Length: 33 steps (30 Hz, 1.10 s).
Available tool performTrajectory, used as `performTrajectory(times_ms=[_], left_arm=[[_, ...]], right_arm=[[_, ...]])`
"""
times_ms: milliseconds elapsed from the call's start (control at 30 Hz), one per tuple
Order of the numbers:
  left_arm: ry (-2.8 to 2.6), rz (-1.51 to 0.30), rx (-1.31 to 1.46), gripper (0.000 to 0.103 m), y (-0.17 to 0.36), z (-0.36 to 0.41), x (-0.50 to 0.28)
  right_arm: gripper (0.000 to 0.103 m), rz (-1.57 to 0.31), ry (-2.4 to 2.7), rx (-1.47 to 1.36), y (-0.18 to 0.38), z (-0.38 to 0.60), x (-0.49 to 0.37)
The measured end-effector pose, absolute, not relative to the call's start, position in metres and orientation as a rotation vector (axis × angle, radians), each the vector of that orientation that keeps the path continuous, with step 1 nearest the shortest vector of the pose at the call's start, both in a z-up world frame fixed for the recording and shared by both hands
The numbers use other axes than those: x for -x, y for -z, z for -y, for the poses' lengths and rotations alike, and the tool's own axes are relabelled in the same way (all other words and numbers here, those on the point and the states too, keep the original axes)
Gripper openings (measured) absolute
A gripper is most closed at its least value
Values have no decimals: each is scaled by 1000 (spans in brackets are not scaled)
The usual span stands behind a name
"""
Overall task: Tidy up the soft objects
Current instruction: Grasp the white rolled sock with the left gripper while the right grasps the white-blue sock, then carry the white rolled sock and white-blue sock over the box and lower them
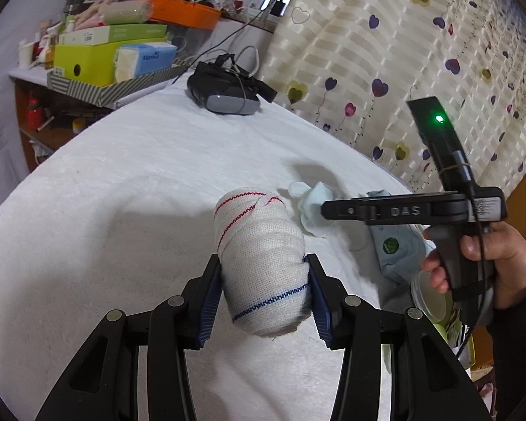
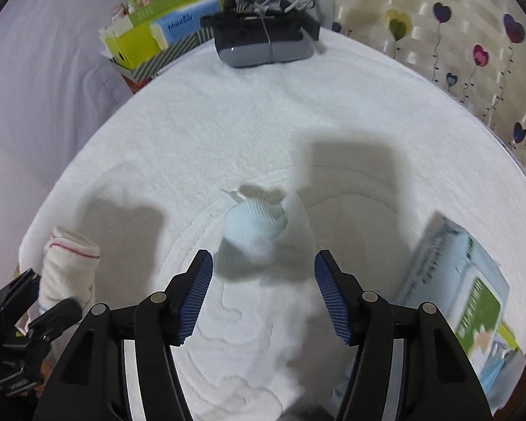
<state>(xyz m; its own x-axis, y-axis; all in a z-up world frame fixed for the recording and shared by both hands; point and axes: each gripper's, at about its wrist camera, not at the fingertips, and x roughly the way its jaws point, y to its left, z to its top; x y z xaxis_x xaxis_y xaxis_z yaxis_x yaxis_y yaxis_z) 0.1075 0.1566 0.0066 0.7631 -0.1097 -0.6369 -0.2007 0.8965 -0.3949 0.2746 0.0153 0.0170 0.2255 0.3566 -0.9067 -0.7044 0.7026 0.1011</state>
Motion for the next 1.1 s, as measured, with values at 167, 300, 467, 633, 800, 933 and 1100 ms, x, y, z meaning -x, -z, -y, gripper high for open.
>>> performTrajectory(times_ms=[167,300,467,633,800,933,1100], left_arm=[[-61,-720,477,45,-2,-160,-115],[-65,-723,480,45,-2,-161,-115],[-67,-710,477,45,-7,-158,-111],[-59,-679,466,45,-21,-150,-100],[-40,-651,440,45,-37,-134,-89],[-19,-638,419,45,-47,-116,-80],[8,-622,378,45,-61,-91,-69]], right_arm=[[61,-1157,-688,435,-2,-33,-286],[38,-1147,-676,405,-7,-33,-284],[33,-1043,-709,361,-43,-19,-258],[33,-971,-753,309,-69,0,-225],[33,-923,-798,271,-85,16,-189],[33,-876,-807,227,-95,35,-166],[33,-831,-805,192,-103,60,-144]])
